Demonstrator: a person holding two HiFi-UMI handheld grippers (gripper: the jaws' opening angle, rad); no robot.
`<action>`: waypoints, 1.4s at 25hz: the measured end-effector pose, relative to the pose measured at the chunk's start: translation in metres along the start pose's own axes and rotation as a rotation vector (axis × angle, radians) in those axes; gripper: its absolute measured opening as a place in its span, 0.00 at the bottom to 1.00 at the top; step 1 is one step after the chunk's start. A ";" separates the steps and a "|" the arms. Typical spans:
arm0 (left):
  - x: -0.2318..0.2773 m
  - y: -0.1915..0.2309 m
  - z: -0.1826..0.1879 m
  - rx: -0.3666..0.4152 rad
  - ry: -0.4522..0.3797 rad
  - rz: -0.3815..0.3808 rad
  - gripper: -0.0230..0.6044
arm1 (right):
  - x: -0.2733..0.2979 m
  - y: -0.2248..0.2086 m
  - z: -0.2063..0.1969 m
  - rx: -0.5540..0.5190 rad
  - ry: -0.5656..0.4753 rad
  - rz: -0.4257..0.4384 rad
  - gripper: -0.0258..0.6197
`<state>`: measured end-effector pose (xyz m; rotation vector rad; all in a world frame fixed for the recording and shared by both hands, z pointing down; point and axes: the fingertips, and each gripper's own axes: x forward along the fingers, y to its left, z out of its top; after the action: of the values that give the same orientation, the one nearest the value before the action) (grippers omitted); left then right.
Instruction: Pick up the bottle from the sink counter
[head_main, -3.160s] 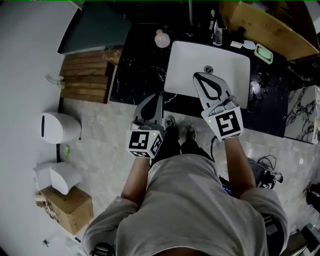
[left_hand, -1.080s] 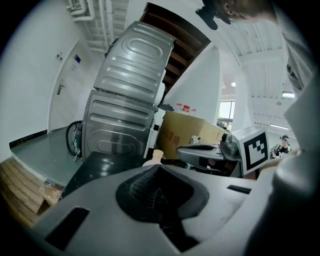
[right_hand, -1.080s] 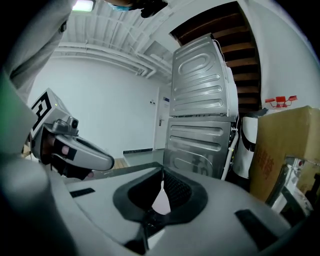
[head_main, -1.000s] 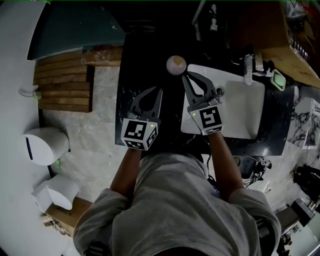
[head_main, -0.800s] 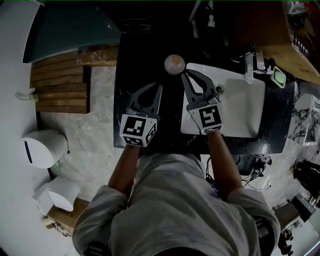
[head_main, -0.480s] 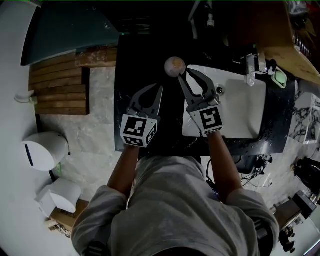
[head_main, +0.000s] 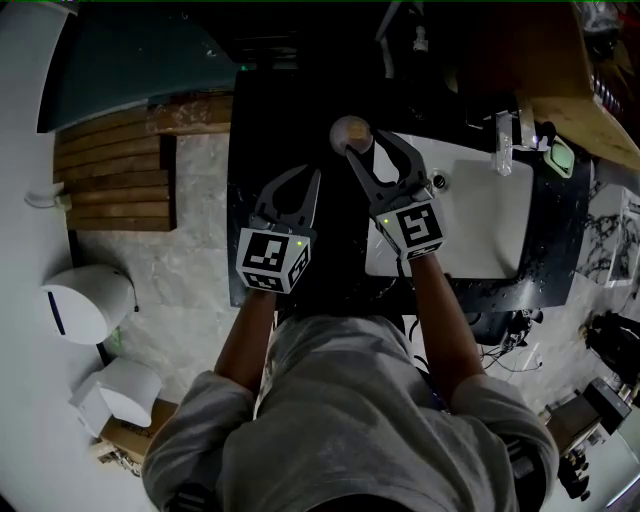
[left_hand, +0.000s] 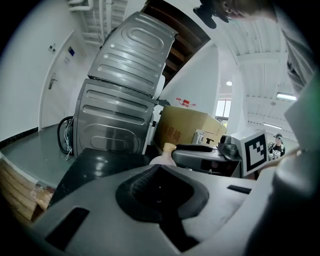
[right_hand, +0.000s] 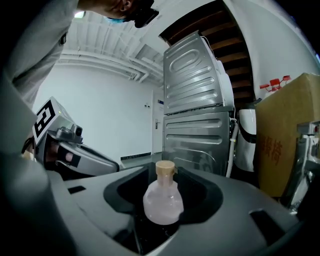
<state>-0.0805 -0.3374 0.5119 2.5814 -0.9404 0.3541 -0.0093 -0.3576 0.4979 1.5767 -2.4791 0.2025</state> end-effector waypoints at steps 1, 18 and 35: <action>0.000 0.002 0.000 -0.002 -0.001 0.002 0.05 | 0.001 0.000 -0.001 -0.001 0.003 0.000 0.31; -0.011 0.022 -0.002 -0.026 -0.008 0.038 0.05 | 0.034 -0.001 -0.010 -0.010 0.043 0.018 0.31; -0.018 0.027 0.001 -0.042 -0.016 0.038 0.05 | 0.048 -0.003 -0.015 -0.026 0.068 0.015 0.31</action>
<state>-0.1115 -0.3462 0.5116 2.5352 -0.9932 0.3217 -0.0246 -0.3978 0.5238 1.5161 -2.4330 0.2216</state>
